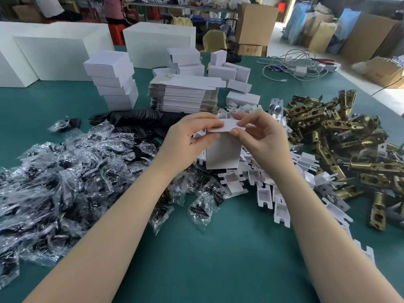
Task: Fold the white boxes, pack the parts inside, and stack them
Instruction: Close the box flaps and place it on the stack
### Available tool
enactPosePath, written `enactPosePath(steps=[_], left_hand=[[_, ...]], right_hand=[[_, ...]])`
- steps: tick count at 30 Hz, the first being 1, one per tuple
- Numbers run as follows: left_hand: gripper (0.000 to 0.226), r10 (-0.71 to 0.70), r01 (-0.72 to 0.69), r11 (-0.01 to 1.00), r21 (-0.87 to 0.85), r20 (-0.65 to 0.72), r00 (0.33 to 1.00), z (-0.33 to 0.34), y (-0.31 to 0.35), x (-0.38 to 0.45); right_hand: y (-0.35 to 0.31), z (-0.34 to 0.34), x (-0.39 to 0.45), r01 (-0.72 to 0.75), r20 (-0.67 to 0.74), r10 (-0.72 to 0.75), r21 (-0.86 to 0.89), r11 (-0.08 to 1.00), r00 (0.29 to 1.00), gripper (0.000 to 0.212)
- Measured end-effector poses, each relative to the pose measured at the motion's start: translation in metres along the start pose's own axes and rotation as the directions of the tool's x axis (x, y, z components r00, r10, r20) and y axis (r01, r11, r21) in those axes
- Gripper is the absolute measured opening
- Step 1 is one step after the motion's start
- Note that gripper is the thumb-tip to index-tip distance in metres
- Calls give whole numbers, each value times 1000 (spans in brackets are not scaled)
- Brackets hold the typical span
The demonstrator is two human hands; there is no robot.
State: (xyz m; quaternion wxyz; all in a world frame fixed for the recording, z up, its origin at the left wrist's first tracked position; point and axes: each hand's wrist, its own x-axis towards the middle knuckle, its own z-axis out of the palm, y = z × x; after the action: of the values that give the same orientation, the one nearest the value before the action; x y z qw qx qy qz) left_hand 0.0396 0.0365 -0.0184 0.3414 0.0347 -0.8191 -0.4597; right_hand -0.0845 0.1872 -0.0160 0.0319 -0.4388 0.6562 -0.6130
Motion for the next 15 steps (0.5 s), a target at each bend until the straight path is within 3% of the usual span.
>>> enactPosePath(steps=[3,9,15], left_hand=[[23,-52,55,993,-103,25,998,0,2,-1],[23,-41,36,993,-111,-40,998,-2,3,-1],[24,-11,5,998,-69,-84,996,3,0,0]], right_hand=[[0,-2,0,6,13,-5,-33,999,1000,16],[-5,-7,2,65,80,-53,-157,985,995,20],[-7,0,2,118,33,-113,-258,959,993,22]])
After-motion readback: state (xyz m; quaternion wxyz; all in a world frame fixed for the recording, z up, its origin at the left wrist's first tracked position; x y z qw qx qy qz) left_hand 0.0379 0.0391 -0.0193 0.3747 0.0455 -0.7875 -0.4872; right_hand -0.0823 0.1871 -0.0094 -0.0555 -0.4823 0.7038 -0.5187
